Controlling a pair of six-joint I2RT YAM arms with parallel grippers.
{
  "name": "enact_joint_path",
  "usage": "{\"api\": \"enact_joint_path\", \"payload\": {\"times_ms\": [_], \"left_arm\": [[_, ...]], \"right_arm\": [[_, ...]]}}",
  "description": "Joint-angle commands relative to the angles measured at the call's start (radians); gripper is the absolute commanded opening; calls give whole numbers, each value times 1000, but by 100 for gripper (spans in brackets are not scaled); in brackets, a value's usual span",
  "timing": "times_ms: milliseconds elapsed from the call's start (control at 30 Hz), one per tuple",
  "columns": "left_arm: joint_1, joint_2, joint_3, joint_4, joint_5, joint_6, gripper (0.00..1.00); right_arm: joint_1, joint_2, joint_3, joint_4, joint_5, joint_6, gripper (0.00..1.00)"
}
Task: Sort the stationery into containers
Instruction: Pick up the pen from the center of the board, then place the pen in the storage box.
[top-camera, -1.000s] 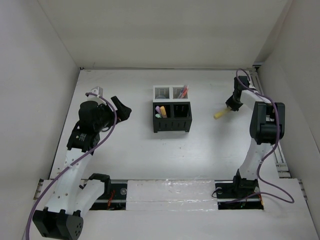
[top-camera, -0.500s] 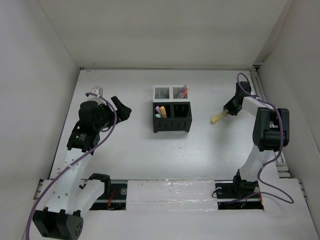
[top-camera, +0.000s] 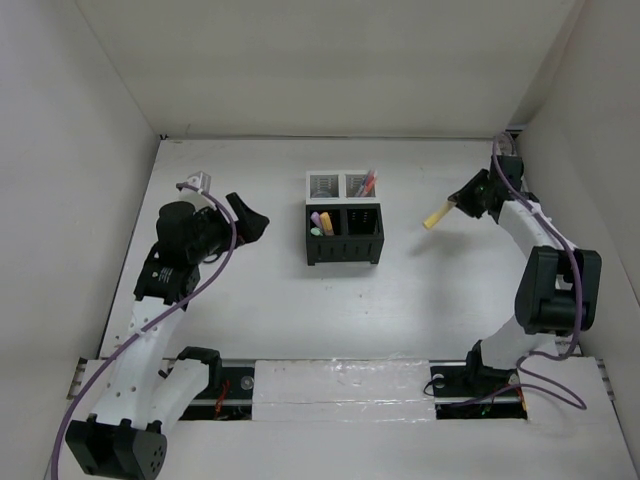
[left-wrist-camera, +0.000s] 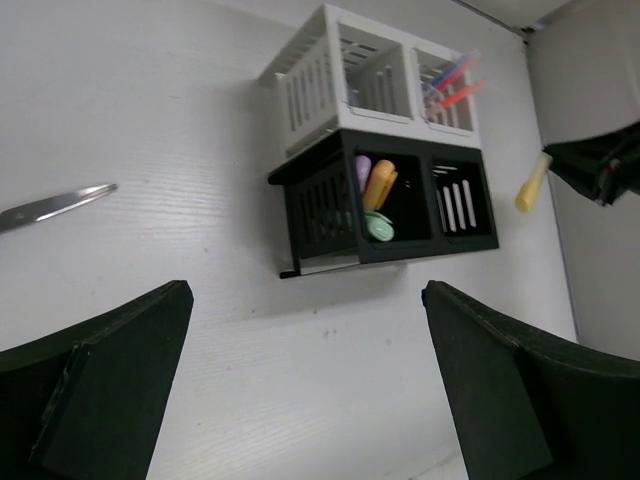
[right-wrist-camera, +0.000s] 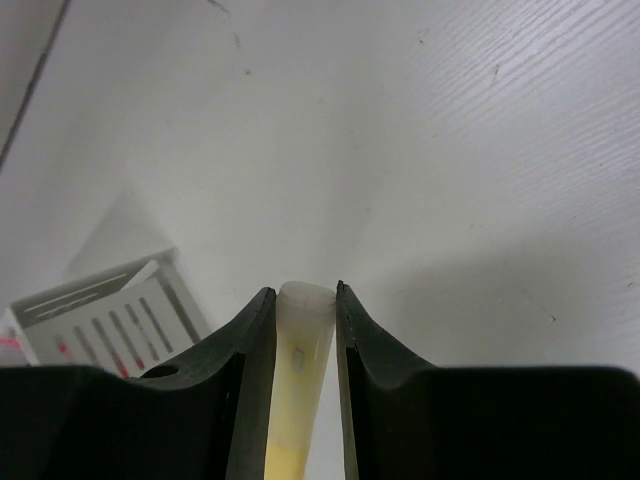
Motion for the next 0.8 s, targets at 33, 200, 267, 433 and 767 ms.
{"api": "enact_joint_path", "payload": {"times_ms": [33, 200, 267, 433, 767], "left_arm": [[0, -29, -22, 155, 219, 27, 100], [0, 24, 22, 190, 364, 18, 100], [0, 49, 68, 190, 391, 18, 100], [0, 115, 157, 207, 500, 41, 100], [0, 232, 171, 310, 636, 11, 100]], "right_arm": [[5, -111, 7, 64, -58, 33, 0], [87, -174, 71, 12, -48, 43, 0], [129, -203, 81, 12, -38, 55, 0], [236, -238, 91, 32, -25, 109, 0], [523, -132, 251, 22, 100, 176, 0]]}}
